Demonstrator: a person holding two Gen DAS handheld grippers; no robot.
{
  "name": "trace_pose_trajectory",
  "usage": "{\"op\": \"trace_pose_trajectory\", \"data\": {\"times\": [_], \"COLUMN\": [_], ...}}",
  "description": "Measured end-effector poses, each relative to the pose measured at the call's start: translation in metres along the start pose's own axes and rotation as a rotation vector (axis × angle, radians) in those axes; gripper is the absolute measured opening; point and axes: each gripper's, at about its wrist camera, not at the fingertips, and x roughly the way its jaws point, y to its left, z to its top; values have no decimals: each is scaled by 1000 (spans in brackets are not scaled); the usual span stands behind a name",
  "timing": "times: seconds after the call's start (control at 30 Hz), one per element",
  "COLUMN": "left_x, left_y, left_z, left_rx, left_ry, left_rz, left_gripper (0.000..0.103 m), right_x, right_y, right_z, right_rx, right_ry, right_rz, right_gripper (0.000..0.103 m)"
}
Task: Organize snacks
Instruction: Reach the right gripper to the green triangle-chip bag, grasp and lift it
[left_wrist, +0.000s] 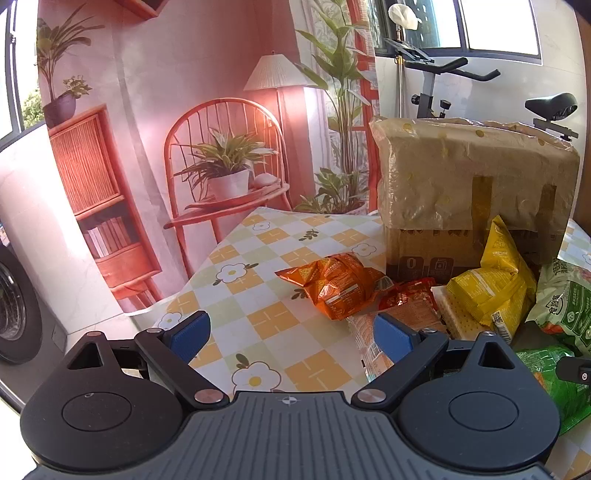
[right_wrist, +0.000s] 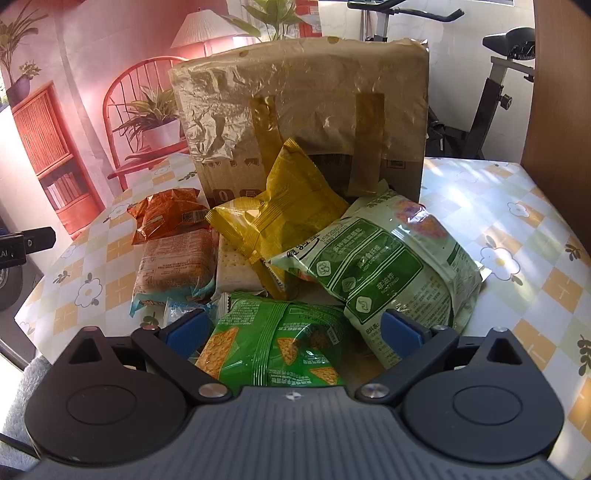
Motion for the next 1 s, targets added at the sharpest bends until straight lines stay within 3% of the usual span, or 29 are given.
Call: {"op": "trace_pose_trajectory", "data": {"times": [0.2, 0.5, 1.0], "left_x": [11, 25, 24], "left_y": [-1, -1, -15], "left_z": [-5, -12, -19], "left_rx": [1, -24, -26], "left_ry": [36, 98, 129], "left_rz": [-53, -97, -162], "left_gripper": [94, 91, 90], "right_x": [36, 65, 45], "right_y": [-2, -12, -23], "right_z": [-5, -6, -13], "right_rx": [20, 145, 217], "right_ry": [96, 136, 125], "right_rz": [23, 76, 61], "right_gripper": [101, 103, 103]}}
